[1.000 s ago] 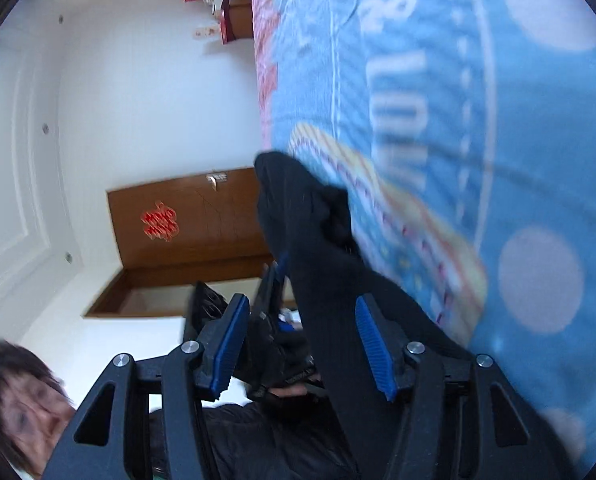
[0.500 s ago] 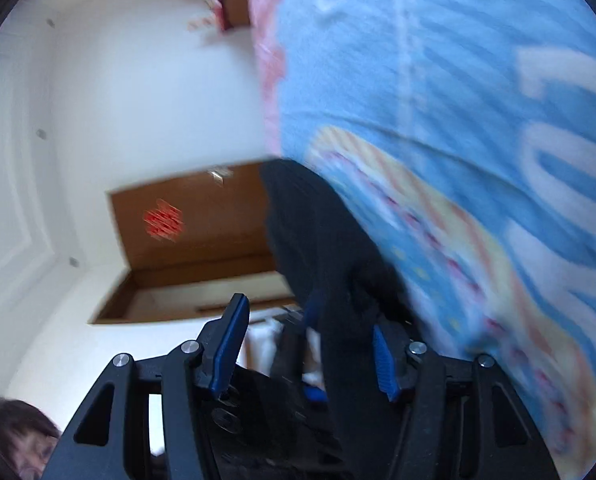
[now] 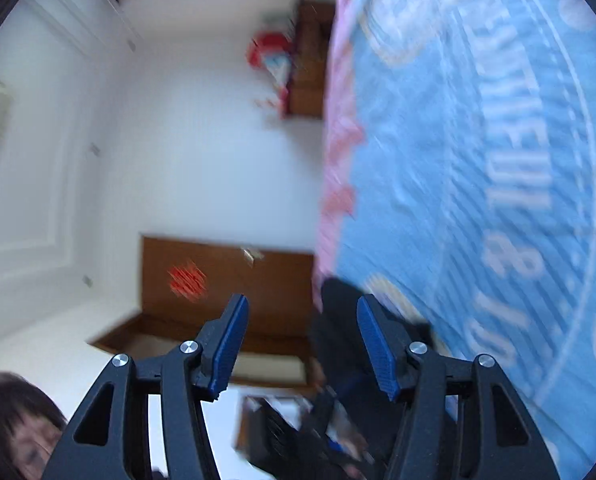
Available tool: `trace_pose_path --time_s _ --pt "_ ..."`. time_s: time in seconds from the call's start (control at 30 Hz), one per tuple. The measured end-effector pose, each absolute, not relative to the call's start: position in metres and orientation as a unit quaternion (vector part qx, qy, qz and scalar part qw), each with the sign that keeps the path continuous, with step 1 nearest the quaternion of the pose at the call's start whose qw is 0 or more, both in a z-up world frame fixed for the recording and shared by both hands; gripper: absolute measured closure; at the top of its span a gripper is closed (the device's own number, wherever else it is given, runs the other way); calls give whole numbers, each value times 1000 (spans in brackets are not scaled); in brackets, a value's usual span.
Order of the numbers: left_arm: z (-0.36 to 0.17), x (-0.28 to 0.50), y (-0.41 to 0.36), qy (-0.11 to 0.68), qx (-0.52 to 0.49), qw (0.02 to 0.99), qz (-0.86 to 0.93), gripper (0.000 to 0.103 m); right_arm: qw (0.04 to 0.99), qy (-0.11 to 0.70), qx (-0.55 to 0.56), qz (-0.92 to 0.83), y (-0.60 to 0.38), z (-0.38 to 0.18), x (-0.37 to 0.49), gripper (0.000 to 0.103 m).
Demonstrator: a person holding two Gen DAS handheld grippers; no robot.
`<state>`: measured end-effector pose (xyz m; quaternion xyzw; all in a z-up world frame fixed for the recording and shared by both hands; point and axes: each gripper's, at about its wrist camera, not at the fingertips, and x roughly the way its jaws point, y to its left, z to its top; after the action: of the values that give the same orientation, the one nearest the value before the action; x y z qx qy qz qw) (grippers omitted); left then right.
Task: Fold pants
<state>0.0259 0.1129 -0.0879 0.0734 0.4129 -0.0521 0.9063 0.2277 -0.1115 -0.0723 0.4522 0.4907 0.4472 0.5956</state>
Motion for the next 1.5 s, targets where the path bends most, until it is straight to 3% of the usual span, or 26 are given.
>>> trace_pose_path --time_s 0.3,0.57,0.7,0.93,1.03,1.13,1.27,1.4,1.5 --pt "-87 25 111 414 73 906 -55 5 537 605 359 466 -57 -120 205 44" --pt "-87 26 111 414 72 906 -53 5 455 553 523 462 -60 -151 209 44" --pt "-87 26 112 414 70 906 -55 5 519 523 532 418 -65 -132 215 44" --pt "-88 27 112 411 74 907 -58 5 674 518 314 423 -56 -76 219 49" --pt "-87 29 113 411 74 906 -64 5 672 550 242 433 -36 -81 235 58" --pt "-86 33 115 413 71 906 -63 4 605 590 300 443 -57 -103 251 60" --pt "-87 35 113 412 71 906 -65 1 706 524 333 340 -127 -77 244 57" --pt "-84 36 115 407 63 909 -66 1 753 491 217 379 -102 -38 183 58" --pt "-74 35 123 403 46 912 -65 8 762 500 142 386 -65 -41 149 59"
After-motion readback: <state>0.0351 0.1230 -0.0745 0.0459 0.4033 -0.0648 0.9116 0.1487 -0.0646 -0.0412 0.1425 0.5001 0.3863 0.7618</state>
